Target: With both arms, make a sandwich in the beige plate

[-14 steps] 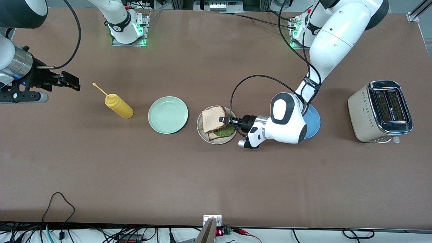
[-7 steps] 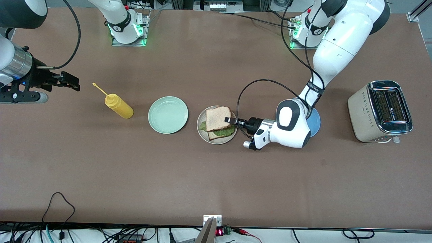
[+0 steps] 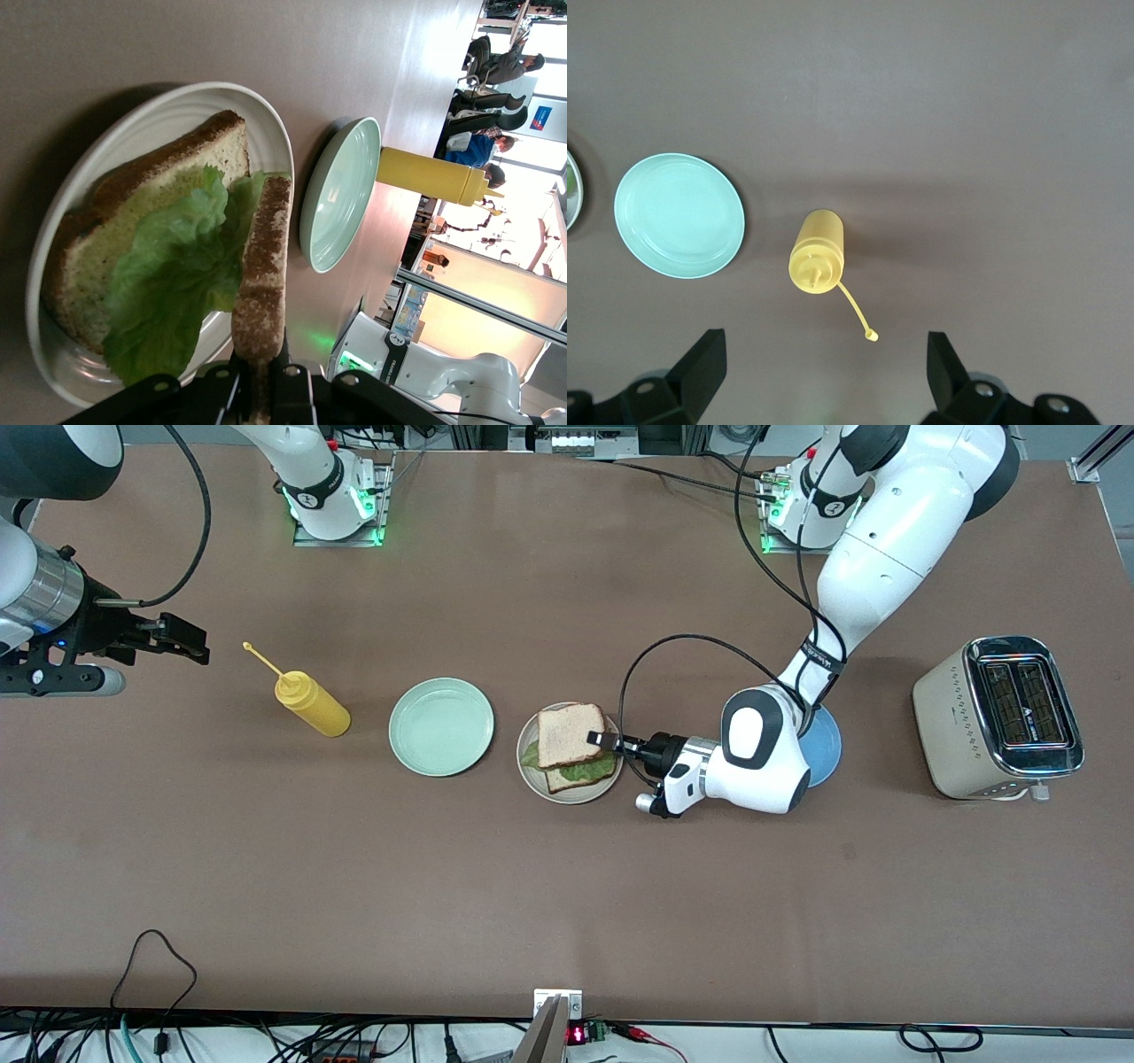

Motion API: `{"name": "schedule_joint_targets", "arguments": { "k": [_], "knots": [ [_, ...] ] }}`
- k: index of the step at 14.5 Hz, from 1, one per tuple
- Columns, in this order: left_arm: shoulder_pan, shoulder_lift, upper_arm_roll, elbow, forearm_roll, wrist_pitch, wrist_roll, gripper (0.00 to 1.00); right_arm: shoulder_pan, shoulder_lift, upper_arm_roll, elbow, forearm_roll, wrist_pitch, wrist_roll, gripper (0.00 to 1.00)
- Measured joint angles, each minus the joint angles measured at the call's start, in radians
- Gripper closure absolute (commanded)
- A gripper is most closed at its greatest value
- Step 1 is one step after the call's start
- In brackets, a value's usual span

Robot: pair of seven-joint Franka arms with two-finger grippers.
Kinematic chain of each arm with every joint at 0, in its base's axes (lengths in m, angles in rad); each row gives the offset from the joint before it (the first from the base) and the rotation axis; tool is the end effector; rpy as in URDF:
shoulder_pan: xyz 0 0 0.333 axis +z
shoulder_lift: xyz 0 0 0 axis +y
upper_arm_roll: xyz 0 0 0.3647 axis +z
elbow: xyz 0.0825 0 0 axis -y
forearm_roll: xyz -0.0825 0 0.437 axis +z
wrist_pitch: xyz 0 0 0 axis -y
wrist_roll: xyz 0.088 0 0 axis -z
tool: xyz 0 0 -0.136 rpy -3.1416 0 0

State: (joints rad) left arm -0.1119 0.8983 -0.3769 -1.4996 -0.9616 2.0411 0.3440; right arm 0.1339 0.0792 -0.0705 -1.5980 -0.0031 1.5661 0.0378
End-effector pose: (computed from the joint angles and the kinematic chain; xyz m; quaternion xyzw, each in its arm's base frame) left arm 0.6716 -0.3807 0.1505 0.8479 -0.0431 -0.1823 0.4960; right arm 0.6254 0.0408 0.5809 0.9984 0.0128 -0.0551 0.0071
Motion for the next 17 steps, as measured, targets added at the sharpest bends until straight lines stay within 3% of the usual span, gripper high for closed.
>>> {"name": "schedule_joint_targets", "arguments": {
  "k": [1,2,3,4,5,17],
  "knots": [
    [0.002,0.005,0.001,0.002,0.0,0.0,0.007,0.81,0.0,0.0,0.0,0.0,0.0,0.0,0.0,0.0],
    [0.004,0.01,0.001,0.004,0.0,0.0,0.013,0.64,0.0,0.0,0.0,0.0,0.0,0.0,0.0,0.0],
    [0.005,0.015,0.001,0.006,0.0,0.0,0.016,0.39,0.0,0.0,0.0,0.0,0.0,0.0,0.0,0.0],
    [0.005,0.017,0.001,0.008,-0.001,0.0,0.018,0.06,0.0,0.0,0.0,0.0,0.0,0.0,0.0,0.0],
    [0.005,0.017,0.001,0.01,-0.003,0.001,0.019,0.0,0.0,0.0,0.0,0.0,0.0,0.0,0.0,0.0],
    [0.038,0.015,0.008,0.066,-0.008,0.003,0.045,0.0,0.0,0.0,0.0,0.0,0.0,0.0,0.0,0.0]
  ]
}}
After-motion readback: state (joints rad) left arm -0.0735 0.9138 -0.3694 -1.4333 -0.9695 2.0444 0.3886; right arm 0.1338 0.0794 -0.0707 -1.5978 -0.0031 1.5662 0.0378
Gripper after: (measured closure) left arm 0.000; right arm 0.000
